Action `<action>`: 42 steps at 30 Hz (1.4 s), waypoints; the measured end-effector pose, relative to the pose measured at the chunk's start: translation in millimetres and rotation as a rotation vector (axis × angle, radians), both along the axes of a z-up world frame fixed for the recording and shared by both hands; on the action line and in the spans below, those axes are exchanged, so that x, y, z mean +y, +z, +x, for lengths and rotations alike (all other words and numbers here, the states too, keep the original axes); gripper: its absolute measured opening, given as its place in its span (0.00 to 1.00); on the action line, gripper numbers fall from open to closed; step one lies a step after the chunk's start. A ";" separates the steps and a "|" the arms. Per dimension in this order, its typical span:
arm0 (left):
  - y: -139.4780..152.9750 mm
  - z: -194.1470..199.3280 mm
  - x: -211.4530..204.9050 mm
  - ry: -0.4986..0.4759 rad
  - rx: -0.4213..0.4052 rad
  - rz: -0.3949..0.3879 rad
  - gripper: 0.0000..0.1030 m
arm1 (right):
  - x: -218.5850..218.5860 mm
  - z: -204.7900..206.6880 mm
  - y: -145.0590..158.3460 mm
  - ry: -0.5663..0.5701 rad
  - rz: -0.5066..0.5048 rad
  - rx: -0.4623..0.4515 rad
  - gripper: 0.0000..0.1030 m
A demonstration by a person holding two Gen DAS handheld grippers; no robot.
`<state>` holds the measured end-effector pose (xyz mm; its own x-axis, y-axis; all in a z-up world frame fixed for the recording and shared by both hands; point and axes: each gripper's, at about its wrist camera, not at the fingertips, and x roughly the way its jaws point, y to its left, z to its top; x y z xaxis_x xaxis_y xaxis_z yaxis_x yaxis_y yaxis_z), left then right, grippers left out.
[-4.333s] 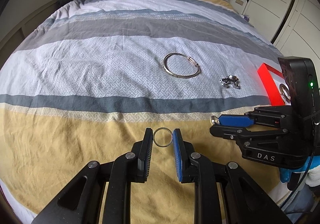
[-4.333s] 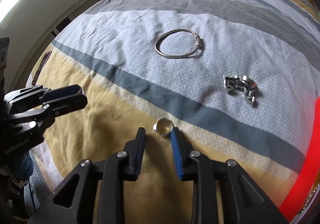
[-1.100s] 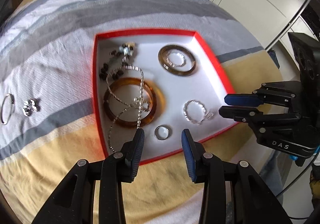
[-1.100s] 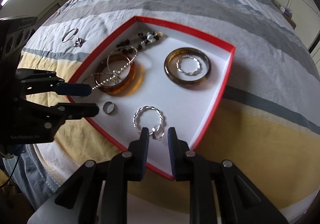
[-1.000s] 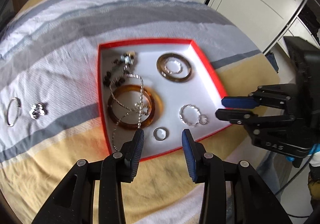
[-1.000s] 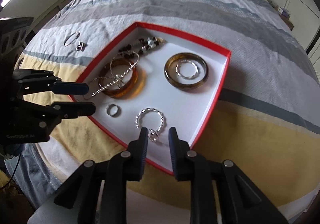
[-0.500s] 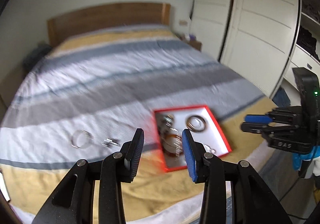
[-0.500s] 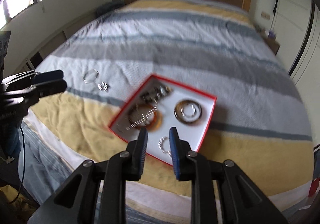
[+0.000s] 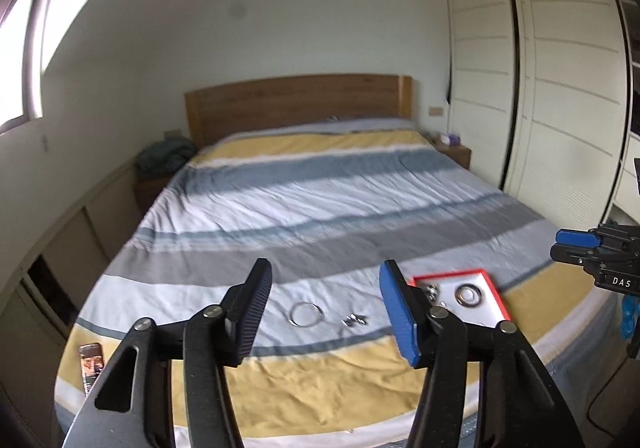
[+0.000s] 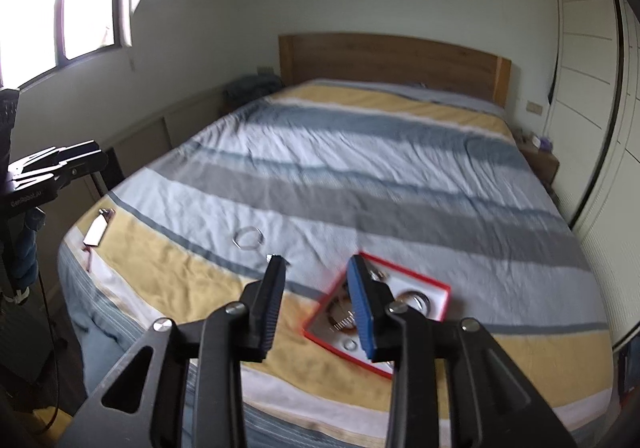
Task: Organize jewelry
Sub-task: 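Withdraw both tools from the box toward the bangle and charm, then lower the left tool around the silver hinged bangle while the right tool reaches the silver charm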
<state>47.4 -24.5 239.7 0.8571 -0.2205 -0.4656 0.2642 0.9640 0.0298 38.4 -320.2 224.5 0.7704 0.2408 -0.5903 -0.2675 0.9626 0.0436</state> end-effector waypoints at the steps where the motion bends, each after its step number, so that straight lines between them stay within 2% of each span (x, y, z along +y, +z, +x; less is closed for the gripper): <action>1: 2.5 -1.4 5.3 0.010 -0.012 -0.005 0.57 | 4.3 -1.8 5.2 0.001 0.003 -0.020 0.30; 5: 1.2 -2.3 25.4 0.058 -0.036 -0.038 0.61 | 18.9 0.9 13.6 0.014 0.041 -0.072 0.31; 9: -21.4 8.7 38.6 0.102 0.004 -0.081 0.61 | 31.0 15.9 1.3 0.020 0.044 -0.077 0.32; 11: -42.4 23.1 40.8 0.122 0.044 -0.092 0.61 | 33.9 25.9 -10.1 0.028 0.045 -0.057 0.32; 16: -88.2 51.1 47.2 0.152 0.141 -0.107 0.61 | 45.3 59.8 -52.9 0.048 0.042 0.041 0.32; 22: -138.8 88.1 46.7 0.162 0.255 -0.087 0.61 | 58.2 95.4 -104.8 0.073 0.033 0.155 0.32; 34: -225.7 167.4 62.8 0.191 0.407 -0.081 0.61 | 90.1 174.0 -189.7 0.131 -0.001 0.330 0.32; 42: -286.0 229.1 52.9 0.149 0.504 -0.071 0.58 | 123.6 226.1 -251.3 0.201 -0.048 0.445 0.33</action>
